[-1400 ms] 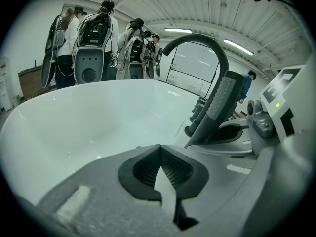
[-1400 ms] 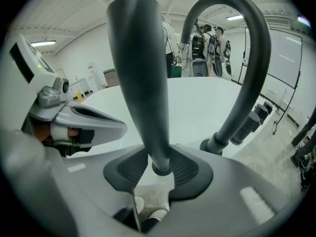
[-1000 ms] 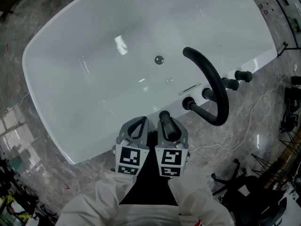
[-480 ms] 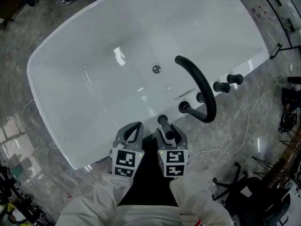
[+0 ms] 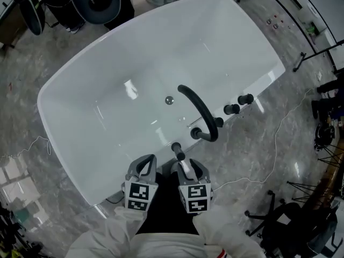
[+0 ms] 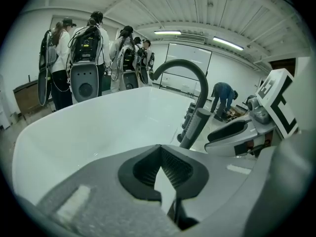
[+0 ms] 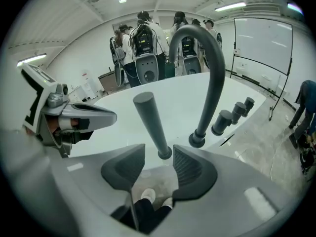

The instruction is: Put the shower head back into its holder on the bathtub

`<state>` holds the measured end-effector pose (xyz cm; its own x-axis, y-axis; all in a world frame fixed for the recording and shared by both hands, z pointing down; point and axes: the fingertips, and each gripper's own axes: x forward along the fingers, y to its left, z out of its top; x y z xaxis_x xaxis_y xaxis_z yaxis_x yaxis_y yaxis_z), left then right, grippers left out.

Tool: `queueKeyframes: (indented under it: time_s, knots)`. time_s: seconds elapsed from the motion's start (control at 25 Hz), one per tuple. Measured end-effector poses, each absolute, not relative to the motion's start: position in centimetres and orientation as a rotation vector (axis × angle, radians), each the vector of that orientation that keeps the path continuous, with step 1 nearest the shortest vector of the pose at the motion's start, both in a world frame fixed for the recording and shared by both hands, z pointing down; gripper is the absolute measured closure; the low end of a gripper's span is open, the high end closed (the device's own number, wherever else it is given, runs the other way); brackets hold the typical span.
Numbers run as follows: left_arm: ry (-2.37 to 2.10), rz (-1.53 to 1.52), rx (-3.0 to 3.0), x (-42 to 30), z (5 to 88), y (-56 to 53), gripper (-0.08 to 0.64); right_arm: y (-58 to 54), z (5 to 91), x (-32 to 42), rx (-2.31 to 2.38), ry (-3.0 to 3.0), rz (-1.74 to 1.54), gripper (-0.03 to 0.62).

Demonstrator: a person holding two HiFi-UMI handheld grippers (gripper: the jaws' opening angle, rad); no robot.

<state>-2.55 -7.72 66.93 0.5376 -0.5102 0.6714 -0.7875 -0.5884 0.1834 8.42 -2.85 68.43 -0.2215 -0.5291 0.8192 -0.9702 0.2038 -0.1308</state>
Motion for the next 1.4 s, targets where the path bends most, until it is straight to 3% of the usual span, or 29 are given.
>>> queueKeyframes:
  time_s: [0.48,0.96,1.4]
  knots:
    - [-1.086,0.781,2.387,-2.6,58.9,-8.4,0.558,-4.2,58.8,11.1,1.488,-1.926,0.827,0.459]
    - [-1.111,0.672,2.524,-1.1,49.5,-11.2,0.559,-8.3,48.8,13.8,1.681,-2.040,0.736,0.586]
    - [-1.131,0.577,2.627,-1.0,43.4,-13.2,0.559,-11.0,42.0,12.1,1.727,-2.170,0.556,0.586]
